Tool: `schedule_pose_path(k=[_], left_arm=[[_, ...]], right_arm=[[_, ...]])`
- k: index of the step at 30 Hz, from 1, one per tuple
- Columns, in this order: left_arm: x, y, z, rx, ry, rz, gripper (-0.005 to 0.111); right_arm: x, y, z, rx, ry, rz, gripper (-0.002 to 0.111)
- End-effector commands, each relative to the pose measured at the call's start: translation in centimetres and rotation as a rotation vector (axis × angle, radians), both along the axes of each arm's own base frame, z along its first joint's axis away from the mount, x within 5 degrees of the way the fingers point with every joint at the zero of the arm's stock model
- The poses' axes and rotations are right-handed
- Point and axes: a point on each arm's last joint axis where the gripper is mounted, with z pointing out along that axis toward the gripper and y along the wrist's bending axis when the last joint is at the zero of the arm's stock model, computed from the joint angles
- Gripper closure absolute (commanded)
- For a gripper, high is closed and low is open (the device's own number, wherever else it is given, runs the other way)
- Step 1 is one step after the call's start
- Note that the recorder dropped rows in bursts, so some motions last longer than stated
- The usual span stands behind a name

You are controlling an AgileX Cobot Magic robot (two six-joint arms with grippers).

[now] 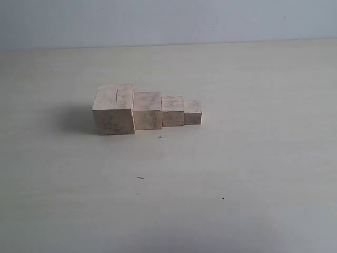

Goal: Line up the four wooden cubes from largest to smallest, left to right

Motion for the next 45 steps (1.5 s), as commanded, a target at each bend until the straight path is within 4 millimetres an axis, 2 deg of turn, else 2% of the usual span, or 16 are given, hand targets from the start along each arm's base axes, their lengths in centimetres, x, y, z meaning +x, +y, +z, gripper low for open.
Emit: schedule_pose_path(k=[1, 45], left_arm=[[0.0, -0.02, 0.02, 0.002, -0.014, -0.004, 0.107], [0.0, -0.02, 0.02, 0.002, -0.014, -0.004, 0.107]], right_arm=[[-0.05, -0.09, -0.21, -0.01, 0.009, -0.011, 0.108], [-0.07, -0.04, -0.29, 0.006, 0.02, -0.009, 0.108]])
